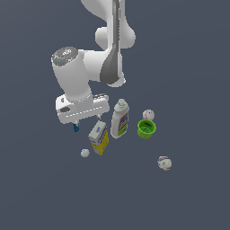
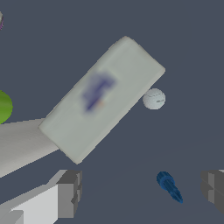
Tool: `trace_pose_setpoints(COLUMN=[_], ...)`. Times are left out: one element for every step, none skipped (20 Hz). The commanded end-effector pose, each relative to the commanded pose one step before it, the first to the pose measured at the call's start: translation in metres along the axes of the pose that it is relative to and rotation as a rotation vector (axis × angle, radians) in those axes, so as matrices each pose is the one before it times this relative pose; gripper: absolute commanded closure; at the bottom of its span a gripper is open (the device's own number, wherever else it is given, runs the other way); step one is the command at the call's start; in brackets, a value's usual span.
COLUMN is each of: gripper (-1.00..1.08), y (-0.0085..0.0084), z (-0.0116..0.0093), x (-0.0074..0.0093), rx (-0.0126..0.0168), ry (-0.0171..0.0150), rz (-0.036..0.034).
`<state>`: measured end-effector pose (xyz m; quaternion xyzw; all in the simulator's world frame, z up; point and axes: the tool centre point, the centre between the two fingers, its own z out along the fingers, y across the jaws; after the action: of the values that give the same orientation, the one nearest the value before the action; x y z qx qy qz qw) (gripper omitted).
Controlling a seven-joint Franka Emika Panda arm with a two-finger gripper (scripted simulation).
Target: Pick up a designated object from a clutter of objects.
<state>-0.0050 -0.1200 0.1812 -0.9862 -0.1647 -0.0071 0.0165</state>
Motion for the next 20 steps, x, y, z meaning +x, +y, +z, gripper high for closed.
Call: trace_pose_setpoints(gripper=[-0.92, -0.92, -0.92, -0.92, -0.92, -0.92, -0.92, -0.92, -0.92, -0.92, -0.92, -0.92, -0.92, -0.92, -0.92, -0.92, -0.92, -0.92, -0.92, -0.92], y=[0.01361, 0.00509, 0.00495, 0.00480, 0.00465, 0.00451, 0.00434, 0.00414, 0.00380, 0.00344, 0.00312, 0.00281, 0.00252, 0.00226, 0.00201, 0.00177, 0.00157, 0.00136, 0.00117, 0.00101], z=[0.01192, 0.00469, 0.00467, 0.00465, 0.00464, 0.00462, 0.00460, 0.00454, 0.00432, 0.00407, 0.00383, 0.00358, 0.00334, 0.00310, 0.00287, 0.00263, 0.00240, 0.00216, 0.00193, 0.00170], x=[-0.01060, -0.00458, -0.00474, -0.00491, -0.00507, -0.00523, -0.00537, -0.00546, -0.00535, -0.00517, -0.00497, -0.00476, -0.00452, -0.00427, -0.00399, -0.00371, -0.00343, -0.00312, -0.00281, -0.00250], rx=[-0.00291, -0.00120, -0.00126, -0.00132, -0.00137, -0.00141, -0.00146, -0.00148, -0.00144, -0.00139, -0.00132, -0.00126, -0.00118, -0.00110, -0.00103, -0.00095, -0.00086, -0.00078, -0.00070, -0.00061], ry=[-0.00068, -0.00056, -0.00065, -0.00075, -0.00085, -0.00095, -0.00106, -0.00116, -0.00121, -0.00124, -0.00126, -0.00126, -0.00125, -0.00122, -0.00119, -0.00114, -0.00108, -0.00101, -0.00093, -0.00084], rz=[-0.03227, -0.01240, -0.01243, -0.01242, -0.01244, -0.01243, -0.01246, -0.01232, -0.01178, -0.01117, -0.01054, -0.00991, -0.00928, -0.00863, -0.00802, -0.00739, -0.00673, -0.00612, -0.00549, -0.00482])
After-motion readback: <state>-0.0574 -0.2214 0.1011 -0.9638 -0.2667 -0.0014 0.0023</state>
